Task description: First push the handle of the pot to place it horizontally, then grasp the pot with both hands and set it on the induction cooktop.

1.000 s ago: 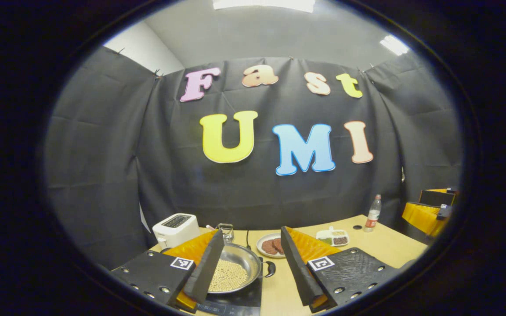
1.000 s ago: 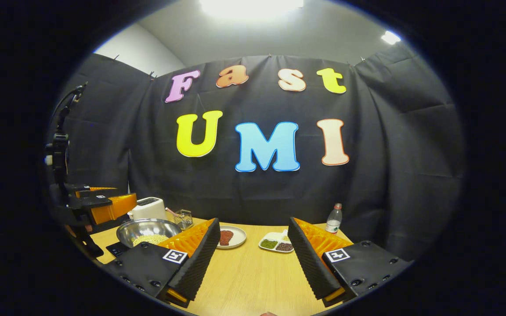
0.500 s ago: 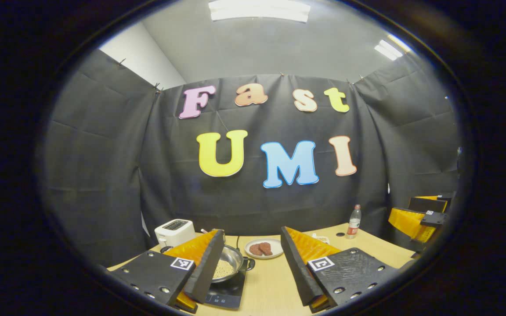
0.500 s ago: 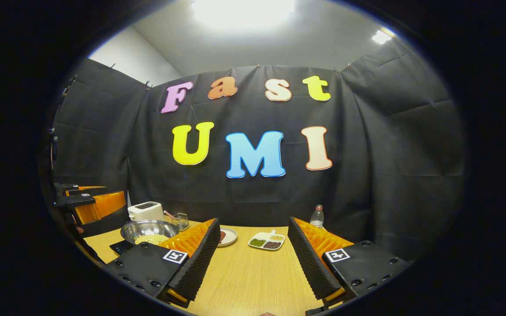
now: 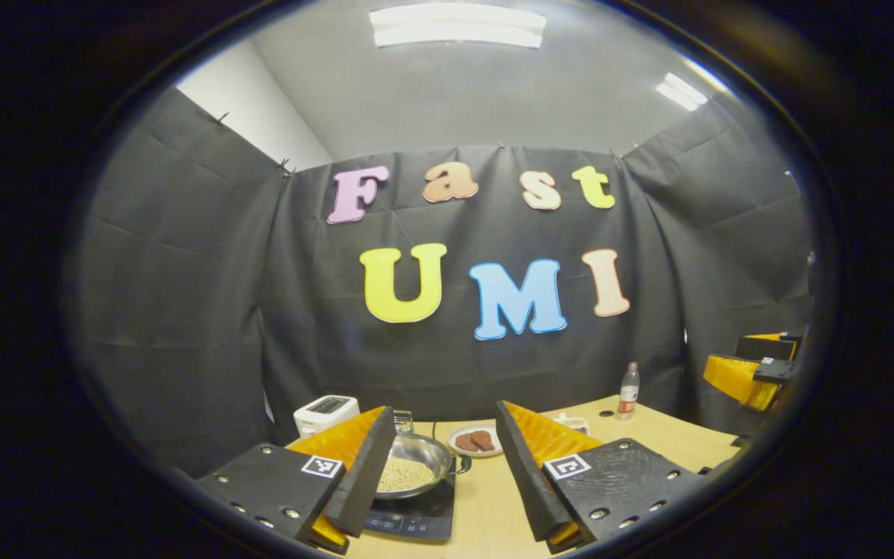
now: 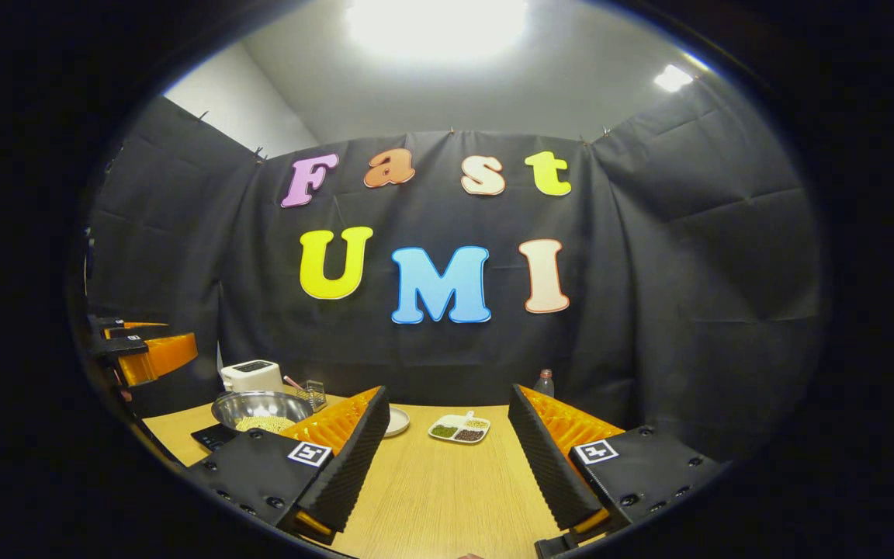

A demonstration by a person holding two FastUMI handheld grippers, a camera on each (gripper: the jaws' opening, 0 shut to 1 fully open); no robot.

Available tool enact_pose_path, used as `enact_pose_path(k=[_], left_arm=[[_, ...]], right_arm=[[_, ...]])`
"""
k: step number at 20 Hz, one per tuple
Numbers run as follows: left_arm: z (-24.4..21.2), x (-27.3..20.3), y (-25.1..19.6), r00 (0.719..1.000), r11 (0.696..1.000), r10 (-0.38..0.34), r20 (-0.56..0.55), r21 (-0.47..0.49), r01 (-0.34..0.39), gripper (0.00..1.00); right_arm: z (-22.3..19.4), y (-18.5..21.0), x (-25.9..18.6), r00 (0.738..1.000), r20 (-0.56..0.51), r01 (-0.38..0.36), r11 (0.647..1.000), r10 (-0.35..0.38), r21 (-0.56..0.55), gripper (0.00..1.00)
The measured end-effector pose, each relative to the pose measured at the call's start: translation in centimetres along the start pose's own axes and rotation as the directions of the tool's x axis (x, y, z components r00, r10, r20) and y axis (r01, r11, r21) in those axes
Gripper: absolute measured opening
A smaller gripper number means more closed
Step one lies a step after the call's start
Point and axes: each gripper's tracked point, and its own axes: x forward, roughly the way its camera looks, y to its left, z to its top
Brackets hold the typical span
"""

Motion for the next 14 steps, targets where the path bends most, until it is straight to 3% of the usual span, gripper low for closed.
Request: enact_pose_path(k=[14], left_arm=[[0.2,-1.6,1.7,1.0,1.0,-0.014,0.026,0.021,0.014,0.79]], right_arm=[[0.5,1.1,-0.2,1.0,-0.015,0.016,1.0,-0.016,0.0,0.98]])
